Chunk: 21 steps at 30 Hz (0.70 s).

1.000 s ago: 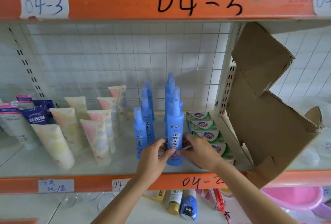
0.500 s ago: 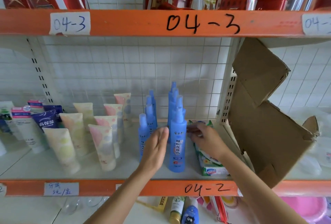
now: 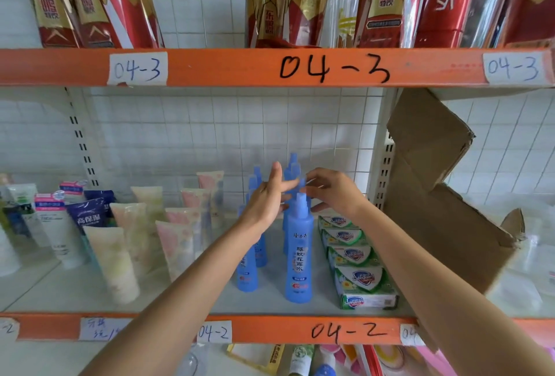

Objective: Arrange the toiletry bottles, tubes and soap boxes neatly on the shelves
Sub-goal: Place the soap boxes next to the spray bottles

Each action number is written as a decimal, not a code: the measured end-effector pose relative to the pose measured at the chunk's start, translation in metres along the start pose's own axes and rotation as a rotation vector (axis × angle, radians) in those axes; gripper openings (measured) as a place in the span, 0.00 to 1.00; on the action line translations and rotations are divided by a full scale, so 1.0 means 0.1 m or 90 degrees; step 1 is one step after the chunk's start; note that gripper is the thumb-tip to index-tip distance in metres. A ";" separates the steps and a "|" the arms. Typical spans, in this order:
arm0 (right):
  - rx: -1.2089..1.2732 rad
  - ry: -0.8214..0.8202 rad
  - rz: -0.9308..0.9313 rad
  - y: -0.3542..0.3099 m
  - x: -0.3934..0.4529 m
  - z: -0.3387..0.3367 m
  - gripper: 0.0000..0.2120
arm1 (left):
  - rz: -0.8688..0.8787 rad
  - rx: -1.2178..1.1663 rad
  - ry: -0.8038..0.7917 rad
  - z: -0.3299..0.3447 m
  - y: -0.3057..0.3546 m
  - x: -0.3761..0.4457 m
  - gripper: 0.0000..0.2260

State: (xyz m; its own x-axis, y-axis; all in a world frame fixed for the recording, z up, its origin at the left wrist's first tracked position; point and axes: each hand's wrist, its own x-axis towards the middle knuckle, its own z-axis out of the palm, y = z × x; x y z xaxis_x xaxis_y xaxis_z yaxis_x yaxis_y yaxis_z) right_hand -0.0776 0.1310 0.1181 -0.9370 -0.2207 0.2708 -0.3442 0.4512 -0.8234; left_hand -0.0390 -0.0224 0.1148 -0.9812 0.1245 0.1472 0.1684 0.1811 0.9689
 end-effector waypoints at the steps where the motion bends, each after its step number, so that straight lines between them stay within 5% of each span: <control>1: -0.001 0.005 -0.004 -0.01 0.00 0.01 0.05 | 0.002 0.001 0.005 -0.01 -0.01 0.00 0.32; 8: -0.022 0.016 -0.019 -0.04 0.01 0.07 0.04 | 0.020 0.044 -0.010 -0.10 0.00 0.00 0.27; 13: -0.146 -0.011 -0.003 -0.16 0.05 0.00 0.09 | 0.133 0.357 0.043 -0.33 0.05 -0.01 0.11; 18: -0.271 0.011 -0.097 -0.51 0.03 -0.15 0.15 | 0.143 0.654 0.054 -0.74 0.02 -0.07 0.14; 21: -0.356 -0.031 -0.160 -0.76 0.02 -0.05 0.13 | 0.063 0.670 0.001 -0.87 -0.08 -0.11 0.17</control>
State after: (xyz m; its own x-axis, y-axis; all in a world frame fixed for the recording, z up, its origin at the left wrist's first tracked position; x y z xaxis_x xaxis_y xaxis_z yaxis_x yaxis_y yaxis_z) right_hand -0.0535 0.1008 0.1841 -0.8242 -0.4118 0.3887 -0.5451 0.7628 -0.3478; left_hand -0.0379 -0.1097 0.1223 -0.9585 0.1839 0.2179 0.2438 0.9248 0.2920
